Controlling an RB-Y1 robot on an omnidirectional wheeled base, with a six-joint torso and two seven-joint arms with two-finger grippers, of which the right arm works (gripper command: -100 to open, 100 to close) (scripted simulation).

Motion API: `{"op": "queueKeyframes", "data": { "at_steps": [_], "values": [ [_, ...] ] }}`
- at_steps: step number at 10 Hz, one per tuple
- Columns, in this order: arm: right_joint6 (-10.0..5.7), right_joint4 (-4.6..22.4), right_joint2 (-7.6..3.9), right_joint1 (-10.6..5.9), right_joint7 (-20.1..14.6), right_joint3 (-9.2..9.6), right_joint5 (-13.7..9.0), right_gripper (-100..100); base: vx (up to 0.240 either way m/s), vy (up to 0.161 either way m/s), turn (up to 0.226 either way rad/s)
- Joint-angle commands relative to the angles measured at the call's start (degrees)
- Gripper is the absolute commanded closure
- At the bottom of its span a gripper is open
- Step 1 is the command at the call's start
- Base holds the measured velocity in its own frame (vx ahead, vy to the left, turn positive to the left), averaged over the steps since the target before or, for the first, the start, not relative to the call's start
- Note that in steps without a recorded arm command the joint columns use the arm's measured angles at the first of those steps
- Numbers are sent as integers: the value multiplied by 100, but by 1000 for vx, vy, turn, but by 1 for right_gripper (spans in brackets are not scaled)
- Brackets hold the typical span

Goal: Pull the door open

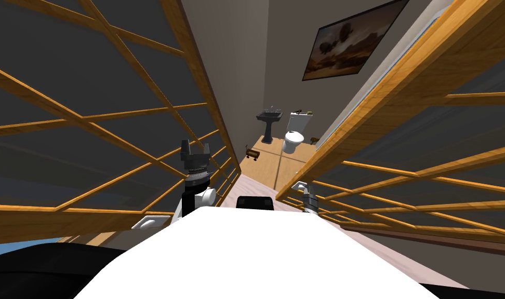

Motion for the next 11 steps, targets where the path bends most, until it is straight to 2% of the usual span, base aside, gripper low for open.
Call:
{"op": "queueKeyframes", "data": {
  "at_steps": [1, 2, 3, 4, 5, 6, 7, 8, 10, 11],
  "values": [
    [-89, -18, 49, -115, -179, 161, -48, 100, -49, -12, 35],
    [-73, -38, 29, -127, -375, 269, -243, 100, -67, -11, 106],
    [-73, -38, 29, -127, -407, 269, -243, 100, -51, -15, 67],
    [-57, -57, 10, -140, -618, 378, -438, 100, -59, -18, 41],
    [-57, -57, 10, -140, -635, 378, -438, 100, -50, -9, 65],
    [-41, -76, -9, -153, -825, 484, -630, 100, -60, -14, 117],
    [-41, -76, -9, -153, -863, 484, -630, 100, -49, -19, 52],
    [-25, -95, -28, -165, -1086, 590, -819, 100, -59, -20, 101],
    [-25, -22, -28, -165, -1091, 590, -819, 100, -36, -5, 12],
    [-25, -95, -28, -165, -1091, 590, -819, 100, -1, 6, -8]
  ]
}}
